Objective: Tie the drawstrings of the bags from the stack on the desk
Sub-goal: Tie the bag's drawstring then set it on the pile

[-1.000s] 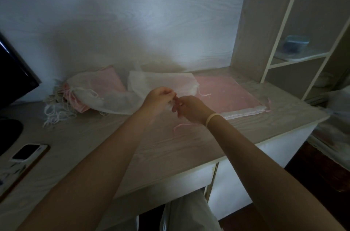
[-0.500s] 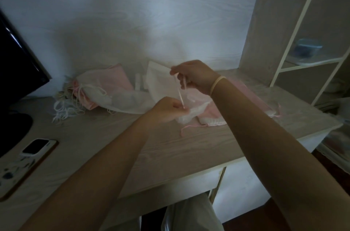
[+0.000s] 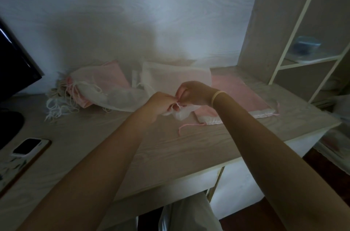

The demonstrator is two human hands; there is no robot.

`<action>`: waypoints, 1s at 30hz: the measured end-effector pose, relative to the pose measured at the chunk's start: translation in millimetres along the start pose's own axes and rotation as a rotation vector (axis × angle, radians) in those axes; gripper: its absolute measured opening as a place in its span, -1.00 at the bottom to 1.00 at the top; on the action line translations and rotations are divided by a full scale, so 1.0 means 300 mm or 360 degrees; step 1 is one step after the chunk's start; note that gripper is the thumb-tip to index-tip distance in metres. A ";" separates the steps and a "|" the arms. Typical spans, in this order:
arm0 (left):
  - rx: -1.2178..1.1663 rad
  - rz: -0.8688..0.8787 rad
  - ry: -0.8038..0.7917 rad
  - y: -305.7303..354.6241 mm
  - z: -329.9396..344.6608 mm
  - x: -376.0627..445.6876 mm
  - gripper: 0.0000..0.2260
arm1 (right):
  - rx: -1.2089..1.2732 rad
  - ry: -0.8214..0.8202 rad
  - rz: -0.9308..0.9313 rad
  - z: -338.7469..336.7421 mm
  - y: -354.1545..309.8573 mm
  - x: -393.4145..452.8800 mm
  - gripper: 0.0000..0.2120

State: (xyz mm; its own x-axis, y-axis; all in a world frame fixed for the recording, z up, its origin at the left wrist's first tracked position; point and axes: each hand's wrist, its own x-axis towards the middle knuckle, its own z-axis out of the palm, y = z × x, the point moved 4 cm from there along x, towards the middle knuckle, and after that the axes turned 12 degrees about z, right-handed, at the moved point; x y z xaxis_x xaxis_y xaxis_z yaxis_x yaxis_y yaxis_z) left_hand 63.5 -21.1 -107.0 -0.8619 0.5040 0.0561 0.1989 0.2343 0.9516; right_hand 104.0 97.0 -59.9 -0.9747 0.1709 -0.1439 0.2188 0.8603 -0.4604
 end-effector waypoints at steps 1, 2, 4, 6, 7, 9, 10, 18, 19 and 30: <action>-0.0002 -0.0008 -0.0011 0.000 0.003 -0.001 -0.80 | -0.0128 0.0030 -0.0014 0.005 0.008 0.004 -0.83; -0.0005 -0.0013 -0.0024 -0.001 0.009 -0.002 -0.79 | -0.0228 0.0077 -0.0029 0.009 0.016 0.008 -0.84; -0.0035 -0.0037 -0.0010 -0.002 0.021 -0.001 -0.78 | -0.0311 0.0203 -0.0044 0.007 0.023 0.008 -0.86; -0.0059 -0.0095 0.0046 -0.010 0.023 0.010 -0.79 | -0.0255 0.0338 -0.0044 0.001 0.038 0.012 -0.85; -0.0074 -0.0128 0.0066 -0.015 0.023 0.015 -0.79 | -0.0203 0.0397 -0.0041 -0.006 0.043 0.010 -0.85; -0.0110 -0.0156 0.0087 -0.020 0.022 0.019 -0.78 | -0.0113 0.0449 -0.0042 -0.022 0.050 0.003 -0.82; -0.0111 -0.0156 0.0097 -0.023 0.021 0.021 -0.78 | -0.0075 0.0448 -0.0046 -0.029 0.051 -0.005 -0.79; -0.0358 -0.0204 0.0566 -0.044 -0.032 0.052 -0.80 | -0.0096 0.0473 -0.0208 -0.079 -0.013 -0.114 -0.76; -0.0380 -0.0200 0.0629 -0.040 -0.042 0.056 -0.80 | -0.0187 0.0276 -0.0165 -0.073 -0.010 -0.126 -0.78; -0.0077 -0.0012 0.0505 0.037 -0.032 0.008 -0.88 | 0.0204 0.0583 -0.0136 -0.062 -0.002 -0.113 -0.85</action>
State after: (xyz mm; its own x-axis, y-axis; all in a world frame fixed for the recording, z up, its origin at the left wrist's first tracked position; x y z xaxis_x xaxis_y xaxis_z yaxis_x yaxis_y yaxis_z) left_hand 59.1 -25.3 -93.4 -0.9672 0.2160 0.1333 0.1763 0.1934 0.9651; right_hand 136.0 99.6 -38.4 -0.9361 0.2812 0.2113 0.1173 0.8159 -0.5661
